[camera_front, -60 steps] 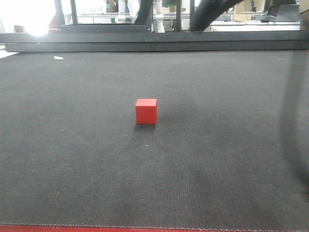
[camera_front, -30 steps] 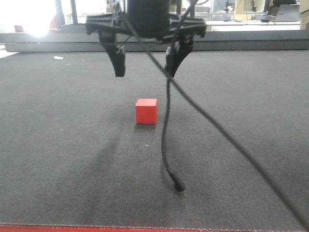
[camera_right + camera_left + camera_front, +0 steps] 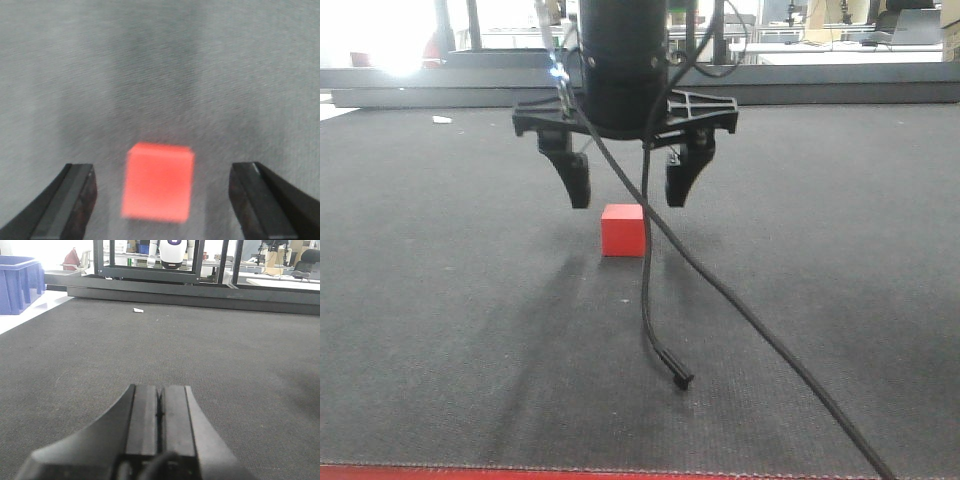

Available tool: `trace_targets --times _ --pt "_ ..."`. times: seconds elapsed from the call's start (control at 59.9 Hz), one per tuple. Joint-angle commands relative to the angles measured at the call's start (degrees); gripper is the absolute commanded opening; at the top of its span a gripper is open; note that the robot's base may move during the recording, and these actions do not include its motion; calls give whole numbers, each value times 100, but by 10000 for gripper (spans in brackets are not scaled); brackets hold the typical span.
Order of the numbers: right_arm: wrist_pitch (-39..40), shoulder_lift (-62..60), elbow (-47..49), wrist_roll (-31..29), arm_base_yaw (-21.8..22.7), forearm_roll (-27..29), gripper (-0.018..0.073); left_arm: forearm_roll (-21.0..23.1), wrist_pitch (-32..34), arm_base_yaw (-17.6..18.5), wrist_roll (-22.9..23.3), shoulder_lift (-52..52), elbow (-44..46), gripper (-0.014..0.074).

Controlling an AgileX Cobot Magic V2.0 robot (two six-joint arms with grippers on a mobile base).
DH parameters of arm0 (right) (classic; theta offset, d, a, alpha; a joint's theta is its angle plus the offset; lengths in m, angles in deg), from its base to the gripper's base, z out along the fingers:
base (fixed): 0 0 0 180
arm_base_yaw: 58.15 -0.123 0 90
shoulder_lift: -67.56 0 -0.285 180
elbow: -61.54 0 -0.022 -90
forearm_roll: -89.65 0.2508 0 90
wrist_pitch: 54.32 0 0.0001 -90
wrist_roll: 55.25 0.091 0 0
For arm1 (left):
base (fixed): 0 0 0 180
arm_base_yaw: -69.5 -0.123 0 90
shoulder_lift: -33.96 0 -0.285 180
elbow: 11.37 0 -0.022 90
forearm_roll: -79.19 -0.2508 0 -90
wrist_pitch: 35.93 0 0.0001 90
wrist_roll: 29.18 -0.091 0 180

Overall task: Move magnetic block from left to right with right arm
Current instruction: 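Lower the open right gripper over the red cube, then close the right gripper on the red cube and lift it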

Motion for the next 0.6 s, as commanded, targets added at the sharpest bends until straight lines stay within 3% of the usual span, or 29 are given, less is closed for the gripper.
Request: trace_targets --times 0.0,0.284,0.585 --pt "173 -247 214 16 78 -135 634 0 506 18 38 -78 -51 -116" --pt "528 -117 214 10 96 77 598 0 506 18 38 -78 -51 -116" --pt "396 -54 214 -136 96 258 210 0 506 18 38 -78 -51 -116"
